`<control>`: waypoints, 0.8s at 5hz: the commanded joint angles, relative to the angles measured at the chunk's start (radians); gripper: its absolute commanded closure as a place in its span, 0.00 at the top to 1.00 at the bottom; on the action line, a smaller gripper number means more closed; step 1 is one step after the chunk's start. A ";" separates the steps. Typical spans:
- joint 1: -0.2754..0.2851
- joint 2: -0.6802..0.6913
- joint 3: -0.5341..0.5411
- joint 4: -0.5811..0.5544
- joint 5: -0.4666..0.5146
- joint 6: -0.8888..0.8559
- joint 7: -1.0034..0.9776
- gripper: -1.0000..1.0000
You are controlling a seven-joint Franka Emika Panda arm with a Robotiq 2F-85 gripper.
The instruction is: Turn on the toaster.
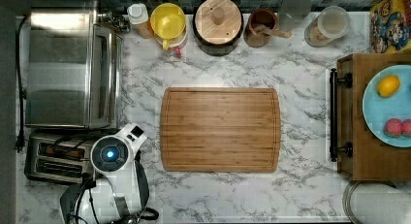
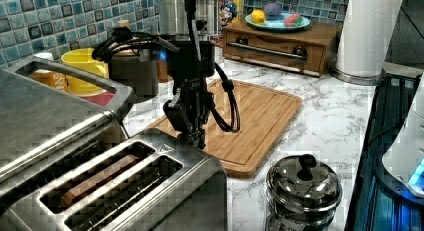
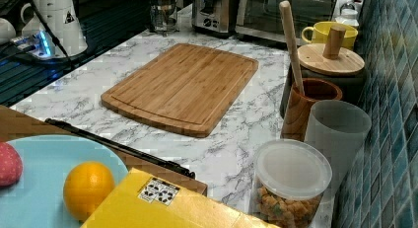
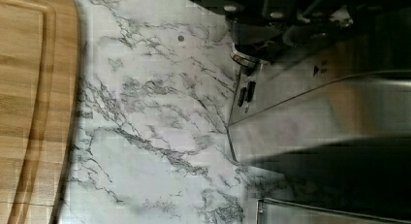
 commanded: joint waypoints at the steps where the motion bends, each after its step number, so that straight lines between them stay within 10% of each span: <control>1: 0.062 0.311 -0.032 -0.199 -0.168 0.095 0.124 0.00; 4: 0.070 0.310 -0.039 -0.198 -0.163 0.095 0.121 0.00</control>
